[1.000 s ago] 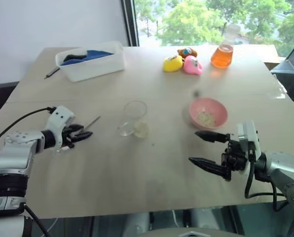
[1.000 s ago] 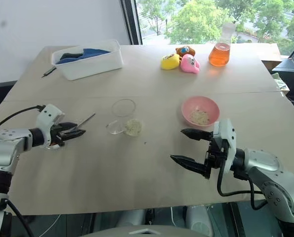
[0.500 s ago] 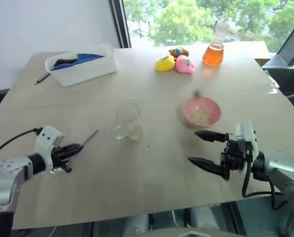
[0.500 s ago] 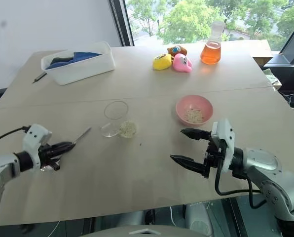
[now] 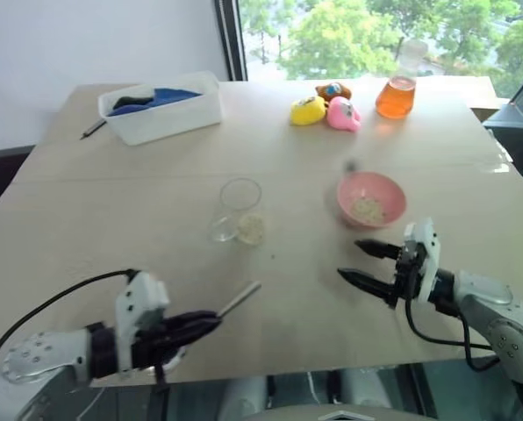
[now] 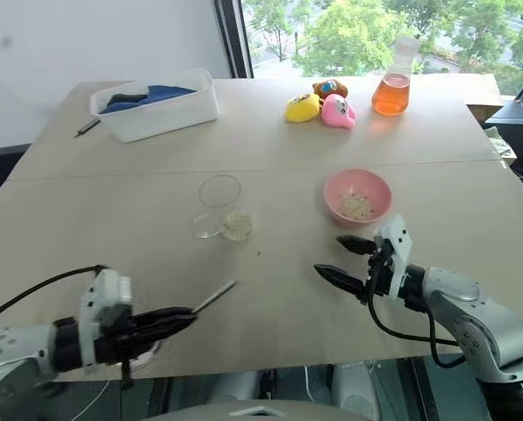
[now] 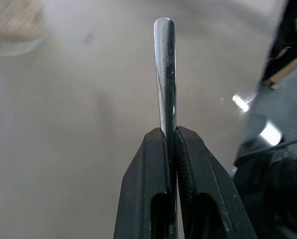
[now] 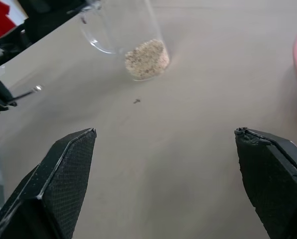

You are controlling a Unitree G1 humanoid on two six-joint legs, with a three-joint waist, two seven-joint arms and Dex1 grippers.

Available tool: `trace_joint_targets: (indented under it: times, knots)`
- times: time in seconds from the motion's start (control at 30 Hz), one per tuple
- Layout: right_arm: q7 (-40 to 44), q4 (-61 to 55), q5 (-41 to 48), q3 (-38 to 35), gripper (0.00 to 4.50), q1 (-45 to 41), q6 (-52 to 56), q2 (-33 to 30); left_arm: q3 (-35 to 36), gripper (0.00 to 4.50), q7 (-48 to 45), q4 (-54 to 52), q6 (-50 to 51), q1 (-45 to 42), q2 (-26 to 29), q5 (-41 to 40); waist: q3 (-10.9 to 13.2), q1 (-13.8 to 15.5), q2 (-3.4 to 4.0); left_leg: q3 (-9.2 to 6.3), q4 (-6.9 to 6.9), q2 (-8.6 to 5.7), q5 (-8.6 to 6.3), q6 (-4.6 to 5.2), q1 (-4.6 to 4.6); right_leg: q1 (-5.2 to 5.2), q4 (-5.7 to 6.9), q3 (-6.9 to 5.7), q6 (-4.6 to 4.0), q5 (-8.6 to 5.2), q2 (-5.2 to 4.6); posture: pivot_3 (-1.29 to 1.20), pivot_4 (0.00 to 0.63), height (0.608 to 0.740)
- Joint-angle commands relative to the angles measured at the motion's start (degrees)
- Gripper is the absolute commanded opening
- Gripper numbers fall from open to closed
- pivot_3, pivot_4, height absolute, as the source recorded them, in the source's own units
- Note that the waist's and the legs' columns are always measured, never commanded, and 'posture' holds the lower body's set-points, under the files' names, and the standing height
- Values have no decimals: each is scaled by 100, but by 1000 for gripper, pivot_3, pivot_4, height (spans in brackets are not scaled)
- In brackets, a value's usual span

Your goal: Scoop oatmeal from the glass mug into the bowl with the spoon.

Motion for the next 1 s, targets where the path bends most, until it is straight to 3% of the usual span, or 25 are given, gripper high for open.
trace_joint_targets:
  times: [0.03, 0.27, 0.4, 0.6, 1.0]
  knots:
    - [-689, -190, 686, -249, 4500, -128, 709, 289, -946, 29, 546, -117, -296, -802, -357, 495, 2, 9, -8, -1, 5, -1, 0, 1, -3, -1, 3, -2, 10, 6, 25, 0, 150, 740]
    - [-2640, -276, 3090, -699, 4500, -459, 1566, 1261, -2449, 29, 862, 455, -746, -1812, -806, 1519, 2, -44, -10, 9, 7, -2, 8, -12, -27, -27, -5, 4, 18, 10, 52, 0, 150, 740]
    - [-2983, -344, 3993, -700, 4500, -493, 1656, 1146, -2692, 29, 1045, 835, -876, -2029, -1063, 1776, 3, -28, -9, 4, 12, -2, 5, -7, -36, -32, -5, 2, 20, 10, 56, 0, 150, 740]
    - [-3183, -535, 4200, -569, 4500, -247, 1534, 856, -2728, 29, 1308, 1155, -1103, -2107, -1282, 2034, 2, -43, -9, -1, 18, -3, -4, 10, -40, -33, -5, 1, 23, 12, 66, 0, 150, 740]
    - [-3535, -225, 3486, 57, 4500, -745, 997, 1408, -3039, 29, 1476, 1361, -948, -2407, -1727, 2059, 2, -54, -10, -14, 24, 3, -3, 8, -47, -36, -2, -5, 24, 13, 74, 0, 150, 740]
